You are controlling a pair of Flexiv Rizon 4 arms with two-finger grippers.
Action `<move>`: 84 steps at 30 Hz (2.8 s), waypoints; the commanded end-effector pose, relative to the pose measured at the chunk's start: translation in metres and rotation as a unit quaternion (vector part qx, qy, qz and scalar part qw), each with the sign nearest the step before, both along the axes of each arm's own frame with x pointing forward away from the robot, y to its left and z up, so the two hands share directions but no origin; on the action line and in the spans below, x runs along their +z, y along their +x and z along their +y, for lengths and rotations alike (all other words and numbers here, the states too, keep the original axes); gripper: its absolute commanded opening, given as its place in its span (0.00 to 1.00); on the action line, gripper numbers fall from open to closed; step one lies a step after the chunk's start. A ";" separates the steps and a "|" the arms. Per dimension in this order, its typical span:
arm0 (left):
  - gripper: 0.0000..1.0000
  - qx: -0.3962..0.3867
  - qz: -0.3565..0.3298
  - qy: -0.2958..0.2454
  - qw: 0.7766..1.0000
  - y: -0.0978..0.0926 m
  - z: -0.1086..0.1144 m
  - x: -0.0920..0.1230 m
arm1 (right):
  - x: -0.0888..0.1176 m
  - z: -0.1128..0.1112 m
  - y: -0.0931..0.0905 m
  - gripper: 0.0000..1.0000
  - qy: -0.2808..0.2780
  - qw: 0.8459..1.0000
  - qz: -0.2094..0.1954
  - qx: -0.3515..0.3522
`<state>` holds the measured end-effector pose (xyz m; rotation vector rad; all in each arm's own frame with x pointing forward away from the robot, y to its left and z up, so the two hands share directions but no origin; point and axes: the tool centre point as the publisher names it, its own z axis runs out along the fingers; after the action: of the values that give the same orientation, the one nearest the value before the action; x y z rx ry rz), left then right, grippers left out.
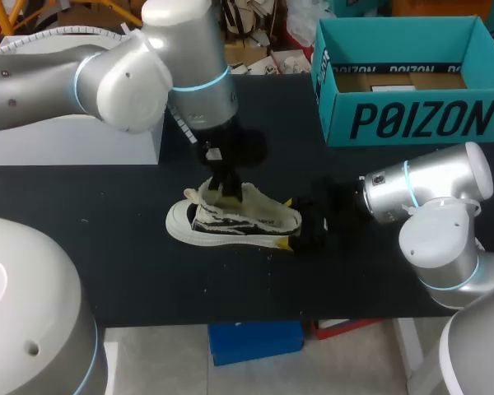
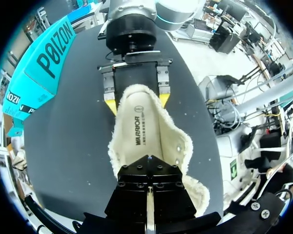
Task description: Take the shoe out of the shoebox, open the shoe tongue, remove and reinsert the insole, then place the shoe into the shoebox
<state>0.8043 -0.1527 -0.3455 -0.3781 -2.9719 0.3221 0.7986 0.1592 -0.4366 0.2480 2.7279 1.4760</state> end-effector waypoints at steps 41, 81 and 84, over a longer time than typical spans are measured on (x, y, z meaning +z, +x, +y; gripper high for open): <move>0.00 -0.041 0.162 0.032 0.985 -0.028 -0.007 -0.028 | 0.000 0.000 0.000 0.00 -0.001 1.000 0.001 0.000; 0.00 -0.004 0.134 0.064 0.989 -0.042 -0.012 -0.077 | 0.000 0.000 0.000 0.00 -0.001 1.000 0.001 0.000; 0.00 0.004 0.111 0.074 0.991 -0.041 -0.012 -0.079 | 0.000 0.000 0.000 0.00 -0.001 1.000 0.001 0.000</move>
<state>0.7730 -0.1632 -0.4180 -0.2950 -2.7264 0.1530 0.7979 0.1591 -0.4372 0.2468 2.7289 1.4751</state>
